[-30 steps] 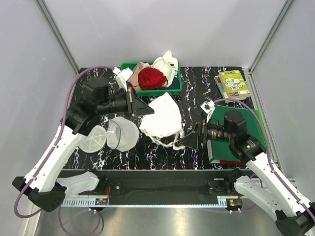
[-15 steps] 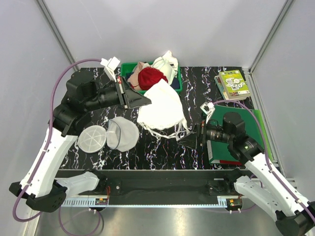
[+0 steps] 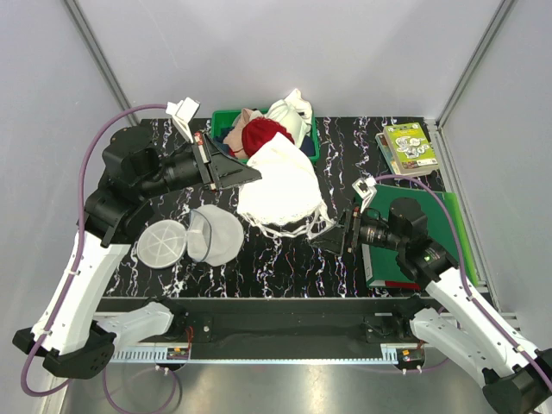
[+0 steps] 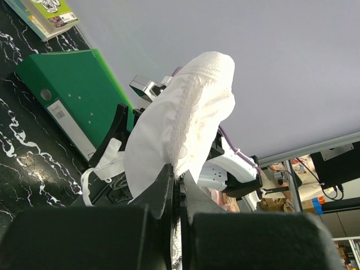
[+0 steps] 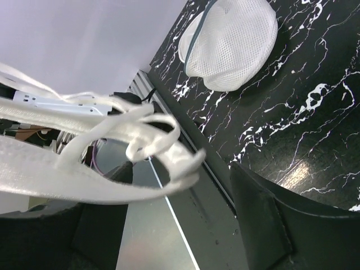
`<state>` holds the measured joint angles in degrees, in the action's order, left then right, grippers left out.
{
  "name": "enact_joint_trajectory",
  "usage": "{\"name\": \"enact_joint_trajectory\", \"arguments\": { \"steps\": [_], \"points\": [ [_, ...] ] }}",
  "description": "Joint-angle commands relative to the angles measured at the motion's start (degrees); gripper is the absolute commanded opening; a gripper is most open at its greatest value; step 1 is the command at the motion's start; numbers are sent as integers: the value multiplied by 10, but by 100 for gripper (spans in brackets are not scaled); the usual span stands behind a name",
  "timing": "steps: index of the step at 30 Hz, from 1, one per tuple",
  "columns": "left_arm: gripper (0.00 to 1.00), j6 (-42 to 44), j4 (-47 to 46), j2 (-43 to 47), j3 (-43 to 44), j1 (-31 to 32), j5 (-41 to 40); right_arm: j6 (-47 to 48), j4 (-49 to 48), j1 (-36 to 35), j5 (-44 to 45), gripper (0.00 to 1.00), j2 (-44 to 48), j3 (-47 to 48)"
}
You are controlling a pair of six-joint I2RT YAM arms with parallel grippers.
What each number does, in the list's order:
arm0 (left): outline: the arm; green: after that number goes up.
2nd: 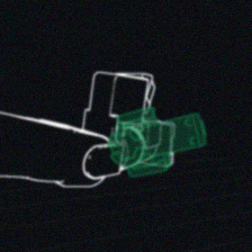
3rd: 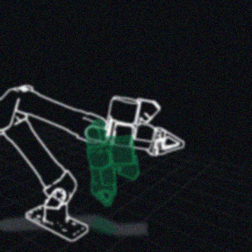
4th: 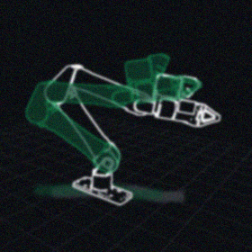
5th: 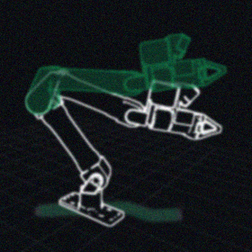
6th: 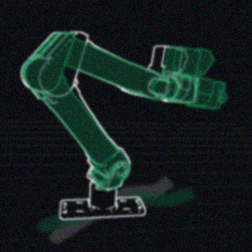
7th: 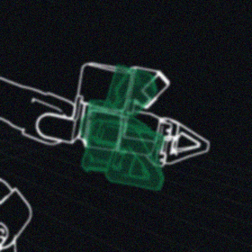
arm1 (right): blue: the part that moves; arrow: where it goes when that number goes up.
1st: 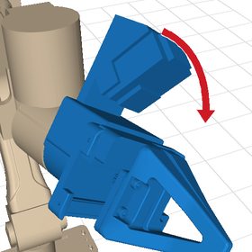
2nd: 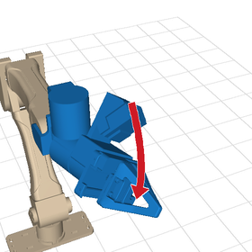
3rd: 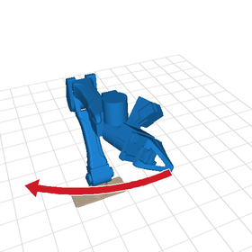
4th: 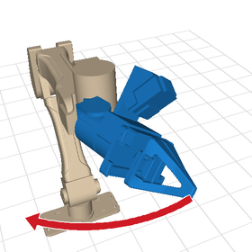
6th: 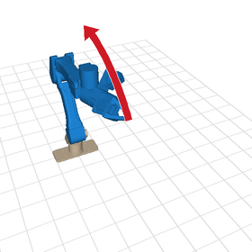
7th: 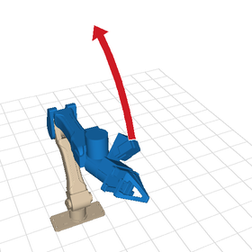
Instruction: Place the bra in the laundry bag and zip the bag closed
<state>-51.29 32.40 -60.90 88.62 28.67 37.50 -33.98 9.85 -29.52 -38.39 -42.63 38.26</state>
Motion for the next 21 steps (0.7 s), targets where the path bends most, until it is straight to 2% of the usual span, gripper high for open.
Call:
{"name": "enact_joint_trajectory", "arguments": {
  "steps": [1,6,7,9,10,13,16,17,21],
  "points": [
    [0,-19,-47,15,-6,-3,26,-22,-43,-2,17,75,3,0],
    [0,-24,-53,20,-17,-5,28,-24,-54,-2,39,68,4,7],
    [0,-24,-52,22,-21,-5,28,-26,-58,-3,37,63,-2,8],
    [0,-24,-53,24,-25,-5,26,-28,-64,-3,28,46,-10,20],
    [0,-23,-54,24,-27,-7,28,-28,-63,-3,25,42,-17,23],
    [0,-23,-56,23,-35,-11,27,-23,-63,-2,25,44,-16,34],
    [0,-21,-56,23,-41,-18,23,-14,-60,-2,21,60,-10,42],
    [0,-22,-56,23,-42,-19,25,-10,-56,-2,18,62,-8,46],
    [0,-23,-56,18,-42,-28,29,-11,-52,-2,13,58,-10,51]
  ]
}}
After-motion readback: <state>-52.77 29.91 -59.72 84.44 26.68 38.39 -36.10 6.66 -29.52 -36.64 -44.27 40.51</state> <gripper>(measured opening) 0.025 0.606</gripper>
